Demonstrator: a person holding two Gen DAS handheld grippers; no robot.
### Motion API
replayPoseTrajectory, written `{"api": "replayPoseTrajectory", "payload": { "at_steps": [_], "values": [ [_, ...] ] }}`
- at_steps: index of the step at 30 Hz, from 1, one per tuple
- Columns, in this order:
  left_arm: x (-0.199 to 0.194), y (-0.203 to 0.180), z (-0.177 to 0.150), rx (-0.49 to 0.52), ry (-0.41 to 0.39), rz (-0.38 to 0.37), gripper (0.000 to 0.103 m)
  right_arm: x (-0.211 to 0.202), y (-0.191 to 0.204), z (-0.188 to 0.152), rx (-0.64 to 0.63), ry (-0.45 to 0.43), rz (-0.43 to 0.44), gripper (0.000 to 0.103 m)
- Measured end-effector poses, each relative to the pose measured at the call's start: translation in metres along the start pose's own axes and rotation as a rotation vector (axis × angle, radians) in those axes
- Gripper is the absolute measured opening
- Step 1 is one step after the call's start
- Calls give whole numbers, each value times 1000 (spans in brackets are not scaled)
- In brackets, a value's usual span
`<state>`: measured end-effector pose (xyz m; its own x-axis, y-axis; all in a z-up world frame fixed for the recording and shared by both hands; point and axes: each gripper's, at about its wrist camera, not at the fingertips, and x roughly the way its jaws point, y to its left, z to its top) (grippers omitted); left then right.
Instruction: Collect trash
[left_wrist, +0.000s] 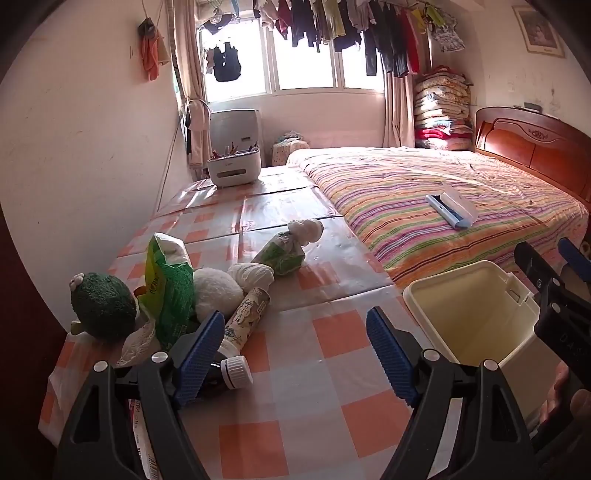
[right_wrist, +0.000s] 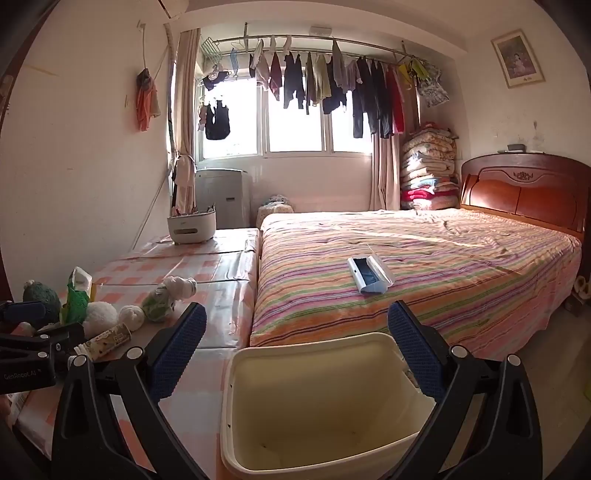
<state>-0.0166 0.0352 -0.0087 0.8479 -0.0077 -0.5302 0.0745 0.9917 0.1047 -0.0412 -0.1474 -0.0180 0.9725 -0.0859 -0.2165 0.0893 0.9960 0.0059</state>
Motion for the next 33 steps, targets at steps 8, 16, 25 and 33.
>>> {"api": "replayPoseTrajectory", "payload": {
  "at_steps": [8, 16, 25, 33],
  "values": [
    [-5, 3, 0, 2, -8, -3, 77, 3, 2, 2, 8, -3, 0, 97],
    [-8, 5, -1, 0, -7, 0, 77, 1, 1, 0, 8, 1, -1, 97],
    [-7, 1, -3, 13, -7, 0, 77, 2, 0, 0, 15, 3, 1, 97],
    [-6, -2, -4, 21, -5, -3, 77, 2, 1, 0, 16, 1, 3, 97]
  ]
}}
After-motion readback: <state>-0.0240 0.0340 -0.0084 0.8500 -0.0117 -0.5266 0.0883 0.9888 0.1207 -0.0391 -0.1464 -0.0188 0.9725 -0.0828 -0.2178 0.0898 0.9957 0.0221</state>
